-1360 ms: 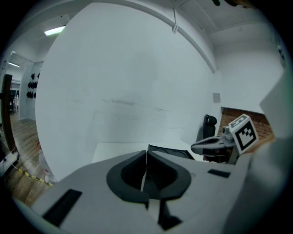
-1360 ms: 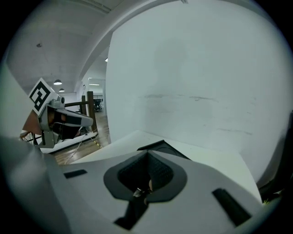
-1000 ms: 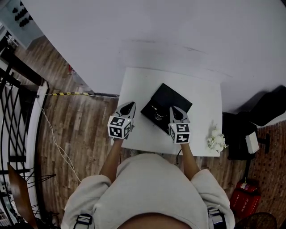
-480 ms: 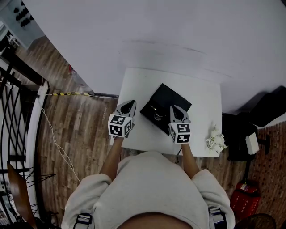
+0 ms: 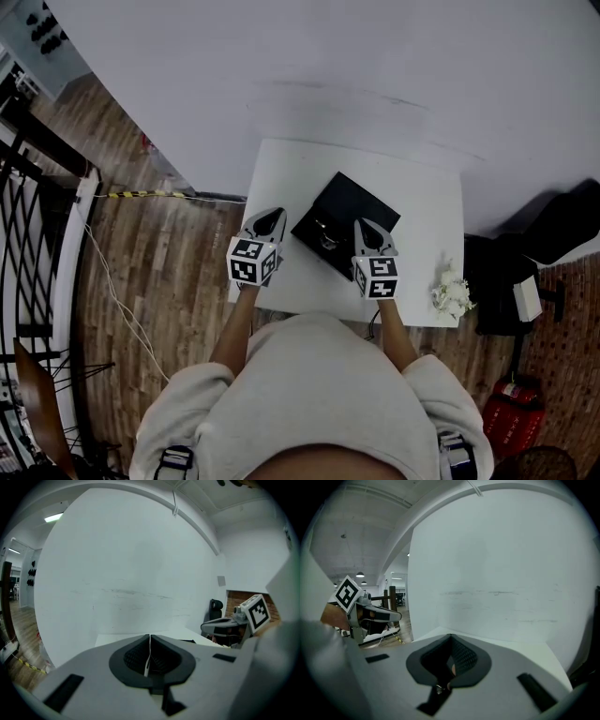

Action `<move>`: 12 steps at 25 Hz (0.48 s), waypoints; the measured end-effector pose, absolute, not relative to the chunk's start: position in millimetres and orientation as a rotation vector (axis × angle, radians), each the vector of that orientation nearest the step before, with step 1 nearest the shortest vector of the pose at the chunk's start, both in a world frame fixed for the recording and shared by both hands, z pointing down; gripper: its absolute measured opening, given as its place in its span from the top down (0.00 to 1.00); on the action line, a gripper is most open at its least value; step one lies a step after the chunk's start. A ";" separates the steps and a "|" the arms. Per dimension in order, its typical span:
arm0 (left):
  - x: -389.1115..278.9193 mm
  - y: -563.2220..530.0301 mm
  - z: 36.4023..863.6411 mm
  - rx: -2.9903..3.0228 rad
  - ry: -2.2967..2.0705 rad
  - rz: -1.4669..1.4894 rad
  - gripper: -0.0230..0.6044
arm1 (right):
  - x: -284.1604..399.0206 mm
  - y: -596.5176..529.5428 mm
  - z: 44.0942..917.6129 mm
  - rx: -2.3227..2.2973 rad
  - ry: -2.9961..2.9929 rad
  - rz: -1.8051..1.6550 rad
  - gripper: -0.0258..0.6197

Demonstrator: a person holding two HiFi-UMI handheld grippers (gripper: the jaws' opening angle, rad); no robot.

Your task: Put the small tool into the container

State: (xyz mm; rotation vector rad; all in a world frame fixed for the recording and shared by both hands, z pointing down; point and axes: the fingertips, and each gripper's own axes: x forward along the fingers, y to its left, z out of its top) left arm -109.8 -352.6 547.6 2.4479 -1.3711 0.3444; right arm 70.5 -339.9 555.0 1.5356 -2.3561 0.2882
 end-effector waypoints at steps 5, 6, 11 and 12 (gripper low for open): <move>-109.3 -353.6 550.0 2.445 -1.368 0.344 0.94 | 70.2 -340.4 558.6 1.525 -2.347 0.292 0.96; -108.6 -354.0 550.4 2.446 -1.367 0.345 0.94 | 70.6 -340.5 559.3 1.524 -2.345 0.293 0.96; -106.3 -355.5 550.4 2.458 -1.364 0.357 0.94 | 70.6 -341.2 561.4 1.516 -2.345 0.294 0.96; -106.4 -355.4 550.3 2.458 -1.364 0.357 0.94 | 70.2 -341.0 561.4 1.515 -2.346 0.295 0.96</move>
